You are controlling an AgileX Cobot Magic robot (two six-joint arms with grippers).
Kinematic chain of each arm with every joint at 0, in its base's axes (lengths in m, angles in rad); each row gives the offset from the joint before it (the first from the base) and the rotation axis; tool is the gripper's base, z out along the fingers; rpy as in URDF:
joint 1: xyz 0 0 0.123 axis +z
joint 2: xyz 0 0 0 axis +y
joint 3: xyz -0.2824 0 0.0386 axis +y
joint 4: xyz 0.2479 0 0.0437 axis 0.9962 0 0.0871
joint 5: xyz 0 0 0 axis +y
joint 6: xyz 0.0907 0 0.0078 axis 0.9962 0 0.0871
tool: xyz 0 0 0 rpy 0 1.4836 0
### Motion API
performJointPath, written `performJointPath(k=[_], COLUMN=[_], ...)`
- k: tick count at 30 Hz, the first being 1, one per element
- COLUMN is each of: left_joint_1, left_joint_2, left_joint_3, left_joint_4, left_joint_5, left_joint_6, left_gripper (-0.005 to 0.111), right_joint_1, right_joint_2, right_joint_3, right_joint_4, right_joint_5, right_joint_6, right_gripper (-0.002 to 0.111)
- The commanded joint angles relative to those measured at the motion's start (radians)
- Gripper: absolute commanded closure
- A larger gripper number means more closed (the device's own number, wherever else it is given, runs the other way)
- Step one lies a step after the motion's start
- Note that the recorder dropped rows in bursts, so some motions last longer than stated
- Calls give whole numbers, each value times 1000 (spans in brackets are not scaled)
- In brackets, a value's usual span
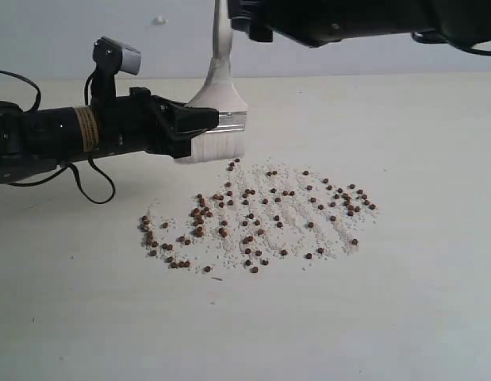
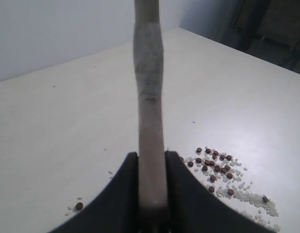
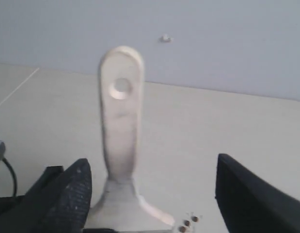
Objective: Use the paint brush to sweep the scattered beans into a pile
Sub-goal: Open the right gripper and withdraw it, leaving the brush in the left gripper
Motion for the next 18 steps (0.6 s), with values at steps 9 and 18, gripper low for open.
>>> performJointPath(k=[9,18], left_joint_1=[14,14], left_joint_2=[-4,-4], left_joint_3=[-23,-28], left_joint_4=[11,13], left_joint_5=[-9,-14], left_joint_6=[-24,-42], left_gripper=[107,107], right_joint_1=[-212,-236], right_joint_2=[-254,-154], right_joint_3=[82,-30], right_joint_4=[-506,-1485], right_joint_5=[158,634], right_joint_6=[164,987], right_gripper=[49,51])
